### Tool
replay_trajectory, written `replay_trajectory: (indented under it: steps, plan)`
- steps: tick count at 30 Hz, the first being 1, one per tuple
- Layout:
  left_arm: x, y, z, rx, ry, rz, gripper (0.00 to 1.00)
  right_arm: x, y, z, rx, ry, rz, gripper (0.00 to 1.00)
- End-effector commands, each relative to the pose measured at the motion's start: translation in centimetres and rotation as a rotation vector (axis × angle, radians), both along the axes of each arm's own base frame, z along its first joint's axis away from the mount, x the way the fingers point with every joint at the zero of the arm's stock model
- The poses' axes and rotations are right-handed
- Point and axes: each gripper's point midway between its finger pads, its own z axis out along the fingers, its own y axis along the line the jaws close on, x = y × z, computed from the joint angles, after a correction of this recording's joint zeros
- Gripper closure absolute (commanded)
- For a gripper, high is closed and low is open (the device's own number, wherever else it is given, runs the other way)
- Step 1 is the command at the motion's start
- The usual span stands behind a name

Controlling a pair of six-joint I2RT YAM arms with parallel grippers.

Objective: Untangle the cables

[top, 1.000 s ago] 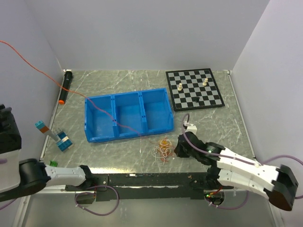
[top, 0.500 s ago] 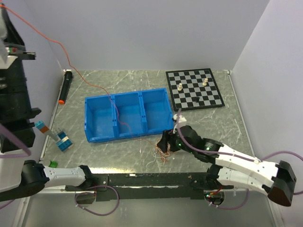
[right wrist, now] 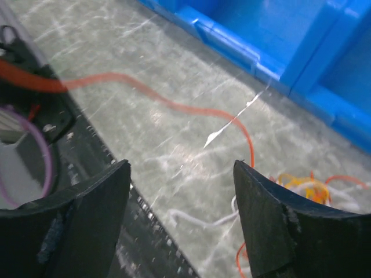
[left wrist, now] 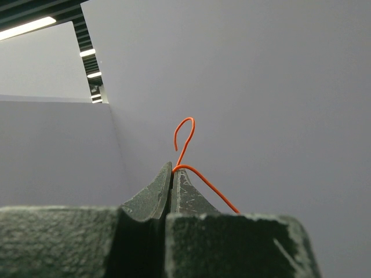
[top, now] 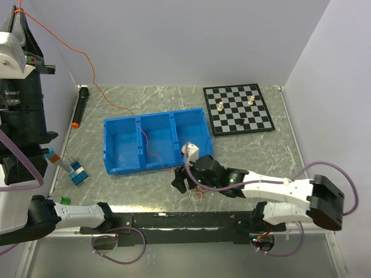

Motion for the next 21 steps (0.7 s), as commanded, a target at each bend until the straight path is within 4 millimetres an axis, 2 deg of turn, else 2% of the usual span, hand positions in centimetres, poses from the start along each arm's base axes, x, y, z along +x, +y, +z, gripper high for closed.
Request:
replay_trajectory:
  steps: [1, 4, 8, 9, 10, 12, 15, 18, 19, 21]
  plan:
    - [-0.2, 0.9, -0.3, -0.041, 0.022, -0.006, 0.99, 2.7, 2.3, 1.2, -0.024, -0.099, -0.032, 0.26]
    - [-0.1, 0.8, -0.8, -0.042, 0.039, -0.021, 0.99, 3.5, 2.7, 0.3, -0.064, -0.097, -0.06, 0.39]
    - [-0.1, 0.6, -2.1, -0.049, 0.078, -0.069, 0.98, 3.5, 3.0, 0.7, -0.045, -0.095, -0.056, 0.81]
    - [0.0, 0.3, -2.7, -0.051, 0.097, -0.089, 0.98, 3.5, 3.0, 1.2, -0.028, -0.099, -0.061, 0.93]
    - [0.5, -0.5, -3.8, -0.029, 0.134, -0.104, 0.97, 3.4, 2.9, 1.5, -0.012, -0.1, -0.064, 1.0]
    - [1.2, -1.8, -6.5, -0.006, 0.199, -0.144, 0.97, 3.1, 2.8, 2.7, 0.035, -0.107, -0.057, 1.0]
    - [2.7, -5.4, -12.9, 0.119, 0.334, -0.214, 0.95, 2.8, 2.2, 4.3, 0.076, -0.12, -0.061, 1.0]
    - [3.2, -7.8, -18.1, 0.203, 0.45, -0.291, 0.95, 2.8, 0.9, 3.6, 0.051, -0.116, -0.094, 1.0]
    - [3.1, -8.7, -20.1, 0.252, 0.5, -0.326, 0.94, 2.9, 0.2, 2.8, 0.025, -0.11, -0.116, 0.9]
    - [2.7, -10.3, -23.8, 0.349, 0.577, -0.396, 0.93, 2.8, -0.9, 1.6, -0.004, -0.088, -0.142, 0.79]
